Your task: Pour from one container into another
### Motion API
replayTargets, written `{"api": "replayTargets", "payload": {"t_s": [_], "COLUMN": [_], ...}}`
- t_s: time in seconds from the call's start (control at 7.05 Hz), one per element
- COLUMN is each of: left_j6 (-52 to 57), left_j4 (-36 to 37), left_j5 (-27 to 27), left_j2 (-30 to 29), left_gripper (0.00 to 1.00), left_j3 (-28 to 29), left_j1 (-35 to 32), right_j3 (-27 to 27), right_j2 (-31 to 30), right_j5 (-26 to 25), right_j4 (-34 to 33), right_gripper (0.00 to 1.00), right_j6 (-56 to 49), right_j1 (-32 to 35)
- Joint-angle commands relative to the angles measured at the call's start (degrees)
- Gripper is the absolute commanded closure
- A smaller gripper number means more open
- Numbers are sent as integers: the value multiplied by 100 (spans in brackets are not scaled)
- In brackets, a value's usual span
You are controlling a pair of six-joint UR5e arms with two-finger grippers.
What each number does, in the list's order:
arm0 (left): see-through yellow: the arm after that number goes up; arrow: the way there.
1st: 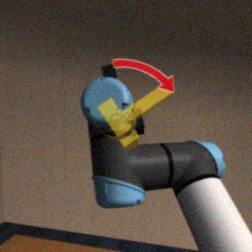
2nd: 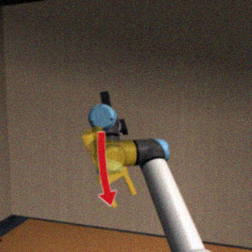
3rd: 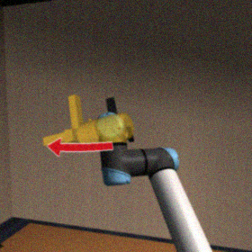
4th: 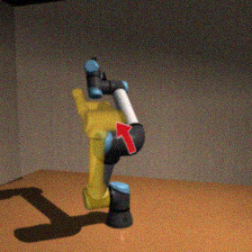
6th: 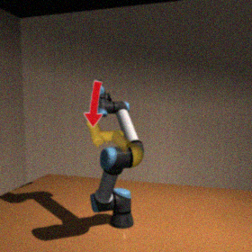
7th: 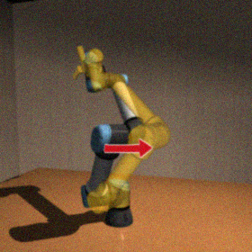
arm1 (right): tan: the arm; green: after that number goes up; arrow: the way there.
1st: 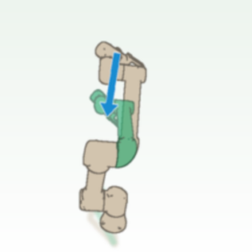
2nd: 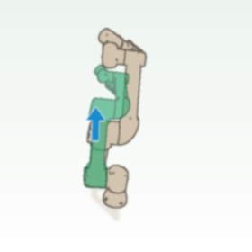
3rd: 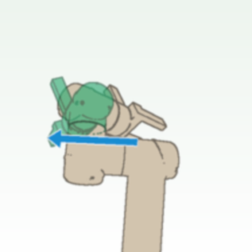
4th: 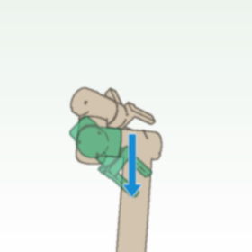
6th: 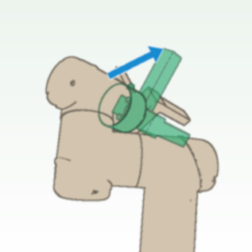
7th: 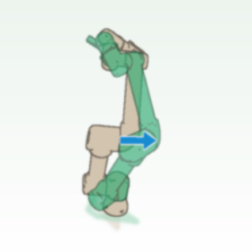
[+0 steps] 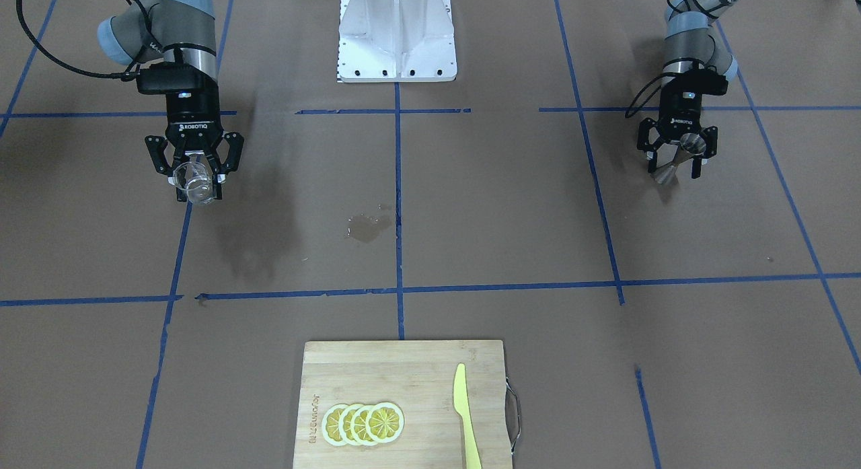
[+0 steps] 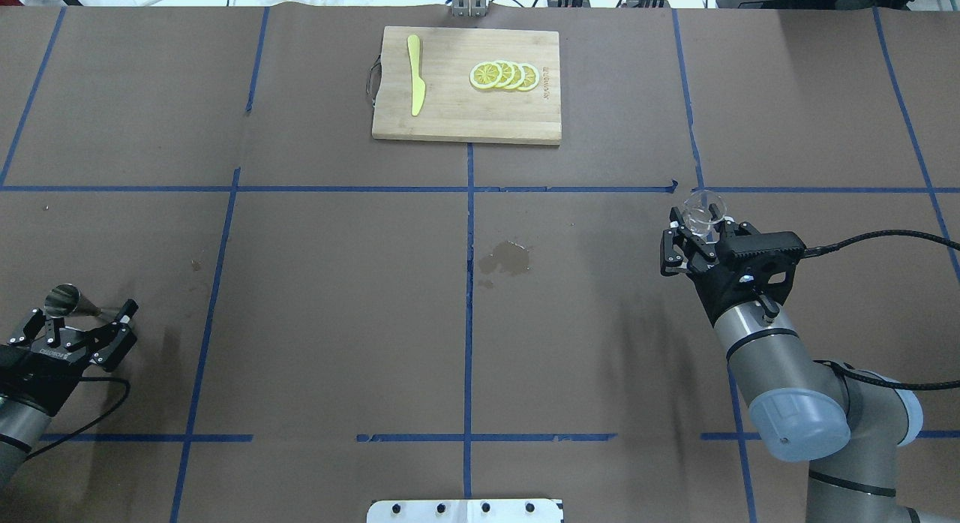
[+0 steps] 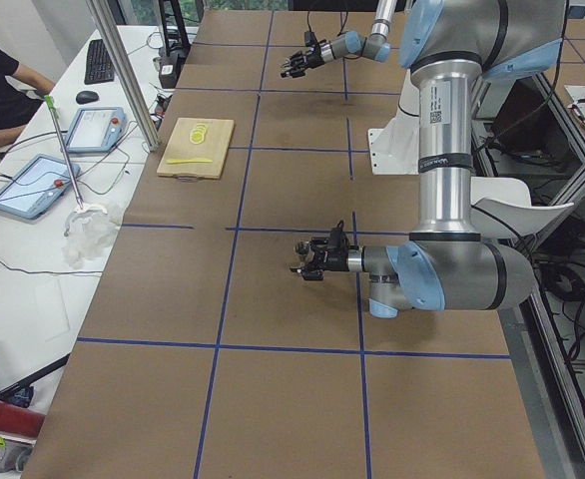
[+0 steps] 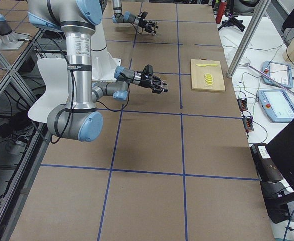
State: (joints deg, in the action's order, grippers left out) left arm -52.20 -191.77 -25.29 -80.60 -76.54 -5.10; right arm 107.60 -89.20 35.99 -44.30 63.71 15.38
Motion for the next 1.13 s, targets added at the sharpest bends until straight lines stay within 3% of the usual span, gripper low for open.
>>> {"api": "replayTargets", "payload": {"t_s": [0.0,0.99], "left_j6": [0,-36], "left_j4": [-45,-659], "left_j5": [7,525], "left_j2": [9,394], "left_gripper": [0,0], "left_j3": [-1,25], "left_j1": [9,650], "right_j3": [7,130], "right_j2": [7,7], "right_j5": [-13,-22], "right_j4": [0,0], "right_gripper": [100,100], "right_j6": [1,-17], "right_j1": [0,0]}}
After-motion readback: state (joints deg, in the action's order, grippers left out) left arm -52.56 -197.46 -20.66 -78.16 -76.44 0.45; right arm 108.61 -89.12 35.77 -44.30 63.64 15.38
